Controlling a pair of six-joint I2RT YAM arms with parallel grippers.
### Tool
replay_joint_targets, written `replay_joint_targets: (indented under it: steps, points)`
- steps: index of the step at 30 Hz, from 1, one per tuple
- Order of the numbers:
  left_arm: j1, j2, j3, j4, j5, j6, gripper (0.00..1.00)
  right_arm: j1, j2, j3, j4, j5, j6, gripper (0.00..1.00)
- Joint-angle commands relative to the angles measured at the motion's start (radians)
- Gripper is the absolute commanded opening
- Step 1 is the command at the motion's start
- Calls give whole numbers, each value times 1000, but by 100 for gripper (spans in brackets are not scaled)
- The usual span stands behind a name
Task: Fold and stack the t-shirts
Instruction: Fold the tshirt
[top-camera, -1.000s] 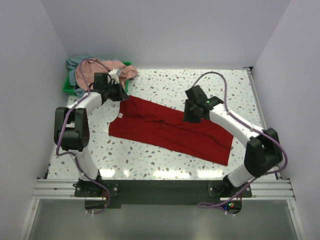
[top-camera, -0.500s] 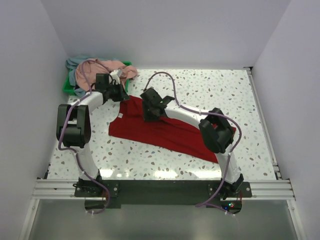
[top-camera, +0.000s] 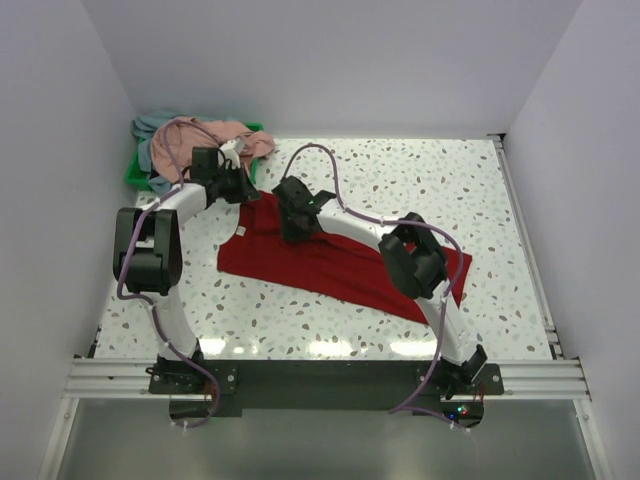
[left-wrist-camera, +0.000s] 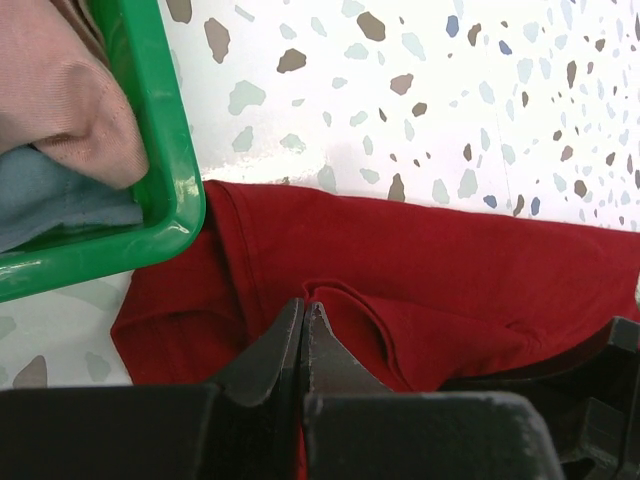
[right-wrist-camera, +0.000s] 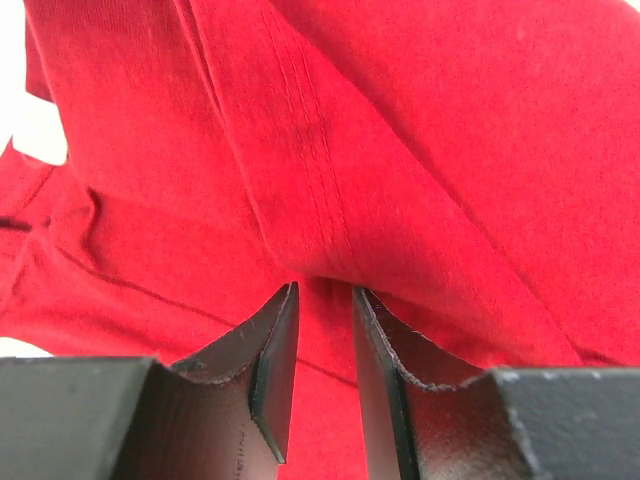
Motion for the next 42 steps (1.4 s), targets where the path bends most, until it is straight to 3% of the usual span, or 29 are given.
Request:
replay_joint_targets:
  steps: [1, 14, 19, 24, 34, 42]
  points:
    - [9, 2, 27, 50, 26, -10, 0, 1, 24, 78, -35, 50, -12, 32]
    - [9, 4, 33, 61, 37, -21, 0, 9, -26, -38, -45, 97, -24, 26]
    - [9, 2, 33, 58, 40, -18, 0, 11, -23, -21, -53, 103, -29, 10]
    - [9, -12, 22, 61, 49, -7, 0, 9, -51, 2, -67, 96, -44, 1]
    - [9, -119, -97, 61, 42, 5, 0, 9, -158, -49, -71, 7, -52, 0]
    - [8, -214, -188, -39, 15, 45, 0, 11, -173, -110, -88, -70, -35, 0]
